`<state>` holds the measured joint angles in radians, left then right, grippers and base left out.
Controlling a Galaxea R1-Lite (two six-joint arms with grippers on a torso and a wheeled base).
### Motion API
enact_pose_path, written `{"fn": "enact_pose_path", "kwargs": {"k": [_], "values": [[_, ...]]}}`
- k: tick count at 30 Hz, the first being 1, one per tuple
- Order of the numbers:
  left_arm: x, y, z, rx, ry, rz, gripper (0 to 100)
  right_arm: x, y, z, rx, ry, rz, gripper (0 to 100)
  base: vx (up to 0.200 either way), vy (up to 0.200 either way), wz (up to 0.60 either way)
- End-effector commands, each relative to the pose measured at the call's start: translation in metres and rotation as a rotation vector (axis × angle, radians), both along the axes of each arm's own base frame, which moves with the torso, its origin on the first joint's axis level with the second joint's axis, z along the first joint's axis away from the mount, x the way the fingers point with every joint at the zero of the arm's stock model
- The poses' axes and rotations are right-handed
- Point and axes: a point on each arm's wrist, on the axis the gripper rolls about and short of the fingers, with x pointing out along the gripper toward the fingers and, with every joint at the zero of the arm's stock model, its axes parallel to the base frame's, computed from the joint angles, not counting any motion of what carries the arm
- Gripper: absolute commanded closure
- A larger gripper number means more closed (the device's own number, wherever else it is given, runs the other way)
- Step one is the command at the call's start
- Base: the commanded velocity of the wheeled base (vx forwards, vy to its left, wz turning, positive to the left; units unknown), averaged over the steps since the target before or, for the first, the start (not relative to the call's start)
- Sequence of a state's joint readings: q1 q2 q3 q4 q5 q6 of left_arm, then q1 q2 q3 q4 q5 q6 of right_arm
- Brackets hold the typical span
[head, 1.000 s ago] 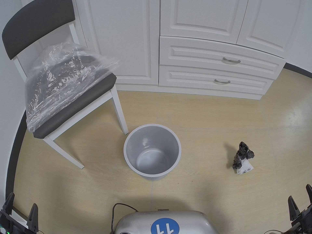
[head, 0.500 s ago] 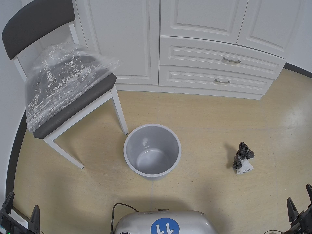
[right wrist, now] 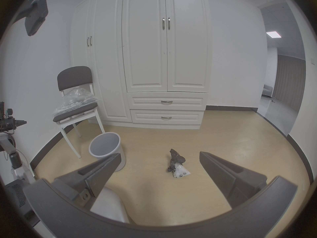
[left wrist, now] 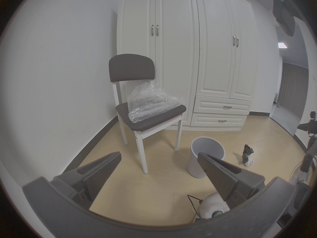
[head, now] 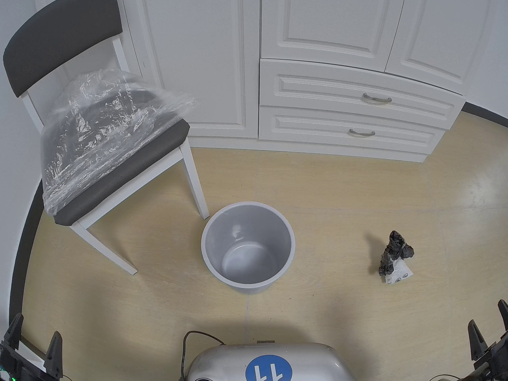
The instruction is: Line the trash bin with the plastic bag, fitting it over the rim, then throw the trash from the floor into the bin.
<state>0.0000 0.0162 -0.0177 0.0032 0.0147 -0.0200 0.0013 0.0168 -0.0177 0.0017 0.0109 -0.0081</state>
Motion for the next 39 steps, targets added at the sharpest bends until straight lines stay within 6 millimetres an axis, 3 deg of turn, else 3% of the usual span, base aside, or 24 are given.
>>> {"fn": "enact_pose_path", "kwargs": {"k": [1,11,13,14,15,16,20,23,25,27,28,29,31,32,33,34,39], "values": [[0.0,0.0,-0.005,0.002,0.001,0.001,0,0.0,0.0,-0.005,-0.016,0.0,-0.001,0,0.0,0.0,0.0],[0.0,0.0,-0.004,0.022,-0.011,-0.002,0,0.0,0.0,-0.004,0.0,-0.007,-0.011,0,0.0,0.0,0.0],[-0.002,0.0,0.009,-0.016,-0.099,0.014,0,0.0,0.0,-0.004,0.0,-0.007,-0.014,0,0.0,0.0,0.0],[-0.009,0.001,0.032,-0.064,-0.237,0.02,0,0.0,0.0,-0.004,0.0,-0.007,-0.015,0,0.0,0.0,0.0],[-0.009,0.001,0.032,-0.064,-0.237,0.02,0,0.0,0.0,-0.004,0.0,-0.007,-0.015,0,0.0,0.0,0.0],[-0.019,0.0,0.056,-0.082,-0.353,0.002,0,0.0,0.0,-0.004,0.0,-0.007,-0.017,0,0.0,0.0,0.0],[-0.018,0.0,0.045,0.09,-0.193,0.026,0,0.0,0.0,-0.004,0.0,-0.007,-0.012,0,0.0,0.0,0.0],[-0.019,0.0,0.045,0.094,-0.179,0.02,0,0.0,0.0,-0.004,0.0,-0.009,-0.012,0,0.0,0.0,0.0],[-0.022,0.001,0.059,0.096,-0.192,0.01,0,0.0,0.0,-0.004,0.005,-0.008,-0.011,0,0.0,0.0,0.0],[-0.022,0.001,0.059,0.096,-0.19,0.01,0,0.0,0.0,-0.004,0.005,-0.008,-0.011,0,0.0,0.0,0.0],[-0.02,0.001,0.077,0.1,-0.168,-0.008,0,0.0,0.0,-0.004,0.0,-0.007,-0.011,0,0.0,0.0,0.0],[-0.02,0.001,0.077,0.1,-0.168,-0.008,0,0.0,0.0,-0.004,0.0,-0.007,-0.011,0,0.0,0.0,0.0],[-0.012,0.001,0.091,0.1,-0.13,-0.013,0,-0.001,0.0,0.002,0.001,-0.047,-0.011,0,0.0,0.0,0.0],[-0.008,0.001,0.095,0.1,-0.108,-0.011,0,-0.007,0.0,0.023,0.013,-0.166,-0.003,0,0.0,0.0,0.0],[-0.008,0.001,0.095,0.1,-0.108,-0.011,0,-0.007,0.0,0.023,0.013,-0.166,-0.003,0,0.0,0.0,0.0],[0.0,0.001,0.099,0.101,-0.068,-0.013,0,-0.013,0.001,0.046,0.02,-0.246,0.04,0,0.0,0.0,0.0],[0.024,0.0,0.116,0.14,0.033,-0.013,0,0.003,0.002,0.063,-0.015,-0.106,0.096,0,0.0,0.0,0.0]]}}
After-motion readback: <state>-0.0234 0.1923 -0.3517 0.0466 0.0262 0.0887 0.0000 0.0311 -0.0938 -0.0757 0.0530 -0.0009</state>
